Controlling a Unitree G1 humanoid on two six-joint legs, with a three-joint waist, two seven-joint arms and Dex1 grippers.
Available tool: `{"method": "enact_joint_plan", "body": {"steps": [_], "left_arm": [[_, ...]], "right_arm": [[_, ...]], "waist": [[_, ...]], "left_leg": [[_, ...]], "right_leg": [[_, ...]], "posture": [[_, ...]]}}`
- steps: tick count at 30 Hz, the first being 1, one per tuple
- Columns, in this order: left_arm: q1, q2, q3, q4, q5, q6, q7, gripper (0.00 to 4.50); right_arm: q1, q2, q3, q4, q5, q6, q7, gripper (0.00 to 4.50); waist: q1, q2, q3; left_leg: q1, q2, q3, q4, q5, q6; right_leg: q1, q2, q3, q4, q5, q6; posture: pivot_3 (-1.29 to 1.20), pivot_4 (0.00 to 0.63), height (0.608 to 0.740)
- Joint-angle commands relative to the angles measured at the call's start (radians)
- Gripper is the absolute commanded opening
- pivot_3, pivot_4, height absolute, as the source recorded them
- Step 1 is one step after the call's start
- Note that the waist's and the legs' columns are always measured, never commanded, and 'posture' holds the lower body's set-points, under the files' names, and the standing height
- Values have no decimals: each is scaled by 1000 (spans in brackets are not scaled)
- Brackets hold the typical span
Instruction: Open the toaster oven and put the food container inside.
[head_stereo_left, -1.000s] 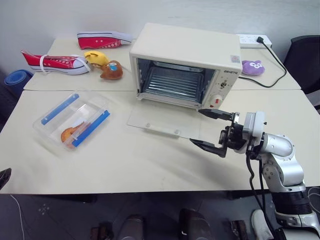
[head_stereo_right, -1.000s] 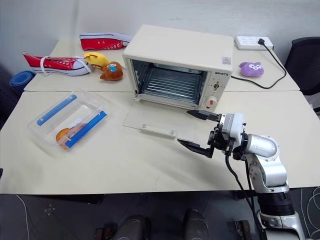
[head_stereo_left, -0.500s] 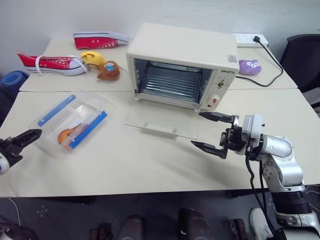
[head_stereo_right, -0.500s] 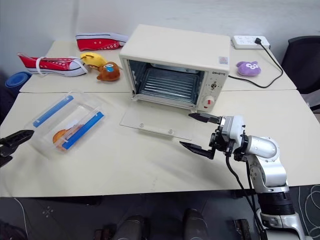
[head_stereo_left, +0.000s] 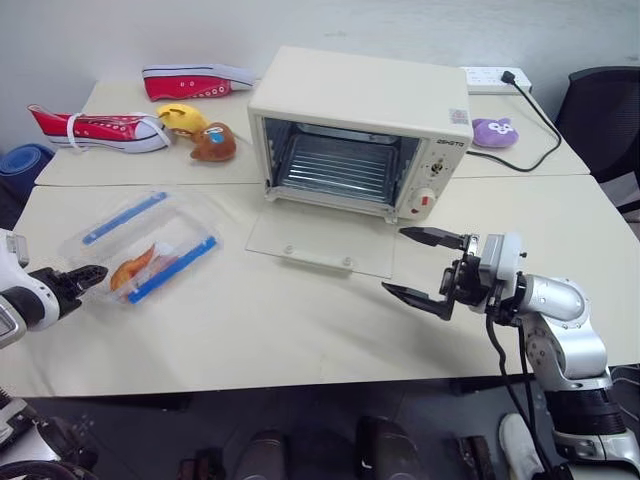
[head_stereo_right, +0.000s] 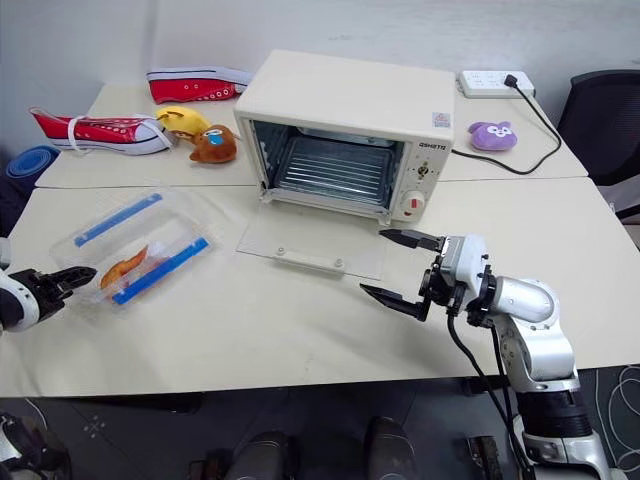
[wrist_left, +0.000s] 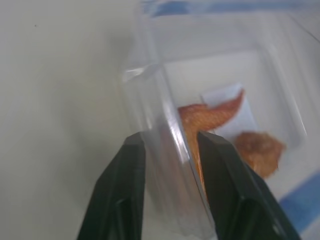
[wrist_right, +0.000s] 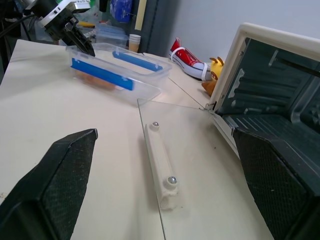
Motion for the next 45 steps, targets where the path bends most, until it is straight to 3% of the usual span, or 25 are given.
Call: {"method": "enact_joint_plan", "body": {"steps": [1,4,9,15,18,21,23,29,35,41,43,45], "left_arm": [[-19,38,15,16,46,-74,-7,523],[-9,113,0,65,40,-87,-78,103],[-54,238,-51,181,55,-212,-155,86],[-188,279,-318,152,-6,-165,-285,86],[-288,242,-463,121,-7,-164,-307,86],[-401,153,-572,105,14,-177,-283,86],[-486,43,-657,96,39,-180,-240,86],[-617,-149,-768,137,94,-169,-180,86],[-689,-220,-870,247,187,-278,-176,86],[-669,-254,-929,286,261,-351,-172,86],[-664,-290,-903,272,247,-310,-164,86],[-657,-315,-892,251,253,-314,-150,798]], "right_arm": [[9,-15,-23,-38,4,-10,-10,4500],[19,-21,-29,-39,4,-14,-10,4500],[37,-37,-49,-36,4,-14,-14,4500],[71,-69,-93,-37,-3,-15,-41,4500],[99,-89,-125,-40,-3,-17,-53,4500],[144,-103,-159,-63,1,-13,-67,4500],[218,-111,-195,-105,4,-8,-81,4500],[356,-97,-245,-214,9,7,-148,4500],[426,-64,-247,-302,5,17,-229,4500],[453,-39,-238,-356,-4,27,-292,4500],[456,-35,-238,-364,-4,29,-306,4500],[459,-34,-235,-369,-4,30,-315,4500]], "waist": [[-1,0,0],[-1,-1,0],[3,-1,0],[28,-1,0],[30,-1,0],[31,-2,1],[34,-2,1],[21,-2,1],[12,-2,1],[27,-2,1],[31,-2,1],[35,-2,1]], "left_leg": [[0,0,0,0,0,0],[0,0,0,0,0,0],[-1,0,0,0,0,0],[-1,-1,0,1,0,0],[-2,-1,1,1,0,1],[-2,-1,1,1,0,1],[-2,-1,1,2,0,1],[-2,-1,2,2,0,1],[-1,-1,2,1,0,1],[-2,-1,2,2,1,2],[-2,-1,2,2,1,2],[-2,-1,2,2,1,2]], "right_leg": [[0,0,0,0,0,0],[-1,0,0,0,0,0],[-1,0,0,0,0,0],[-1,-1,0,0,0,0],[-1,0,0,0,0,0],[-1,0,0,1,0,0],[-1,0,0,1,0,0],[-1,0,1,1,0,0],[-1,0,1,1,0,0],[-1,0,1,0,0,1],[-1,0,1,0,0,1],[-1,0,1,0,0,1]], "posture": [[0,150,740],[0,150,740],[0,150,740],[0,150,740],[0,150,740],[0,150,740],[0,150,740],[0,150,740],[0,150,740],[0,150,740],[0,150,740],[0,150,740]]}}
